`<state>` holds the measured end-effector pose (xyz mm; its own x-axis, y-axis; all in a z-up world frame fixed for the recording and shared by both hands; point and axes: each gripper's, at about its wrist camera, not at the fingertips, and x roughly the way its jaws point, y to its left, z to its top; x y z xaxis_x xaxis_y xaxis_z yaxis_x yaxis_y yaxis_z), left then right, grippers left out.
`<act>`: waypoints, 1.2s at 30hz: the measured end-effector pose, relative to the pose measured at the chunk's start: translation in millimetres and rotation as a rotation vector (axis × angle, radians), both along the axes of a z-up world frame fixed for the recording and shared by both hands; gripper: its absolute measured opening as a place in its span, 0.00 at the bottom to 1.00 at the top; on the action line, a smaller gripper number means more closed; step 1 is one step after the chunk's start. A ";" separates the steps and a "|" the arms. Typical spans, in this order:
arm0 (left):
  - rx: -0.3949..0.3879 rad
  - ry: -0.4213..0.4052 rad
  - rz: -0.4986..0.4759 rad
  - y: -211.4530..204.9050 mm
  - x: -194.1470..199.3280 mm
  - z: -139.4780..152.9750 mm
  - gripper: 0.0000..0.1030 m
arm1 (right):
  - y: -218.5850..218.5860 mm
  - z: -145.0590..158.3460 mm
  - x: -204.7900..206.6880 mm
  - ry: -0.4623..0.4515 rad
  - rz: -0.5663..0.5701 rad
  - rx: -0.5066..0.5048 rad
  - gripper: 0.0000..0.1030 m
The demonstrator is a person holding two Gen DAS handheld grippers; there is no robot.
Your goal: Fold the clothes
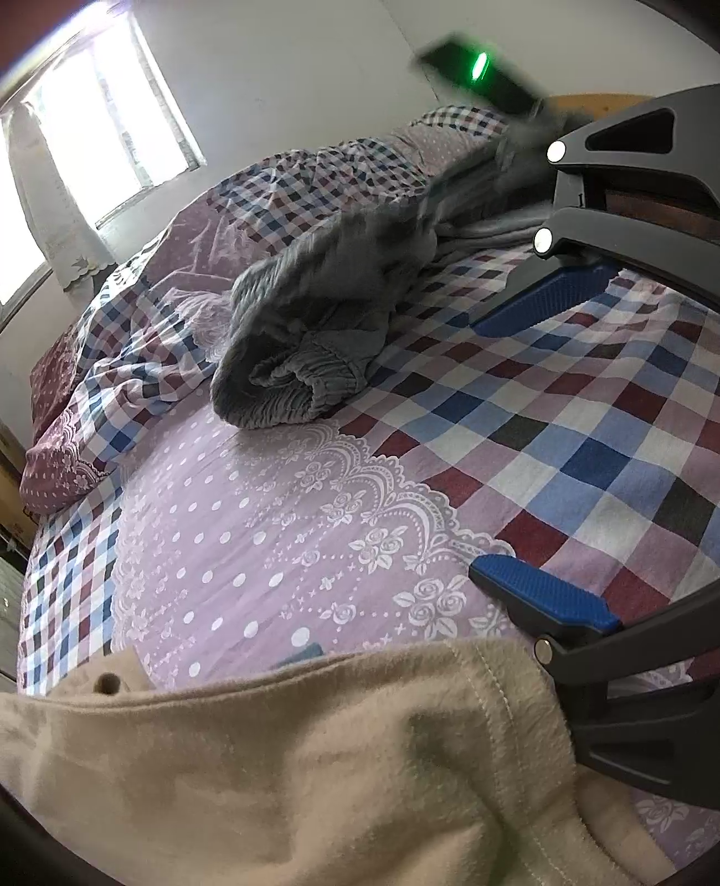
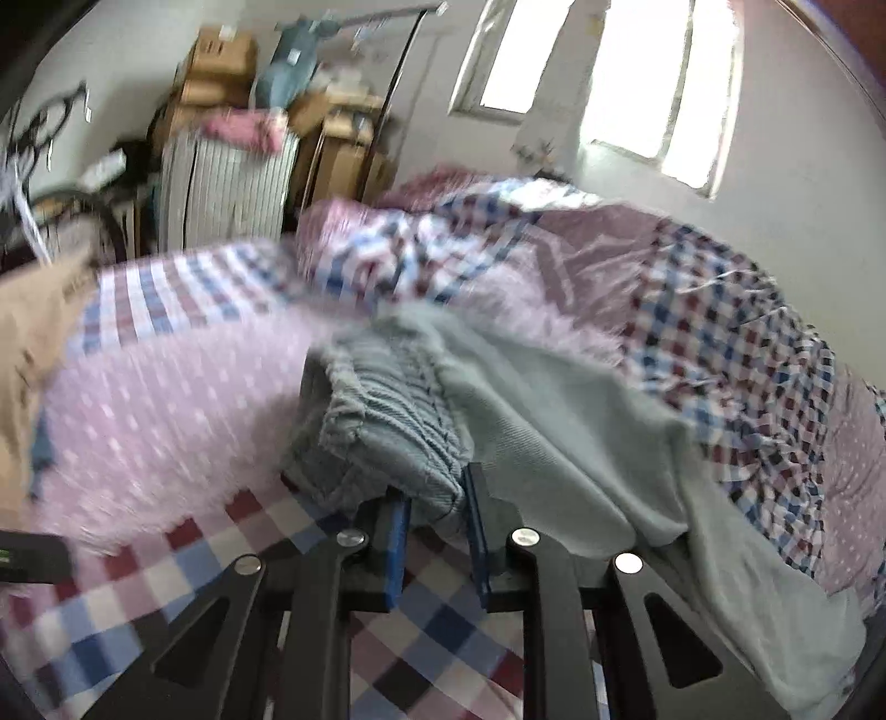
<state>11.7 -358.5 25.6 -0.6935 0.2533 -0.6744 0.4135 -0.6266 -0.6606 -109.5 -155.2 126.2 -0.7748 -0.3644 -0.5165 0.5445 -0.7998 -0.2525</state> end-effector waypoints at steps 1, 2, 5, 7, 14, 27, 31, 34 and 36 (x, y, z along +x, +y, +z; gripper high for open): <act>-0.011 -0.001 -0.002 1.2 -1.3 0.7 0.82 | 7.8 10.2 6.6 0.011 -0.003 -0.022 0.18; -0.021 -0.002 -0.004 2.4 -2.8 1.4 0.82 | 17.0 19.7 14.7 0.020 -0.004 -0.046 0.18; -0.067 0.000 -0.027 9.6 -8.5 4.6 0.82 | 45.1 43.2 40.2 0.051 -0.010 -0.104 0.17; -0.100 0.001 -0.058 18.1 -13.4 6.5 0.82 | 65.4 56.3 58.5 0.070 -0.019 -0.144 0.17; -0.267 0.041 -0.165 61.9 -25.4 16.9 0.82 | 149.0 97.5 121.1 0.114 -0.075 -0.271 0.17; -0.821 0.242 -0.456 198.3 -10.2 29.5 0.82 | 271.9 117.8 201.3 0.139 -0.138 -0.398 0.17; -0.953 0.352 -0.577 245.0 9.3 26.9 0.82 | 312.9 108.6 202.3 0.126 -0.177 -0.468 0.17; -1.068 0.411 -0.629 277.4 21.7 25.9 0.82 | 330.5 102.2 197.9 0.103 -0.178 -0.486 0.17; -1.103 0.422 -0.642 290.3 23.6 23.9 0.82 | 337.1 100.0 196.6 0.091 -0.174 -0.494 0.17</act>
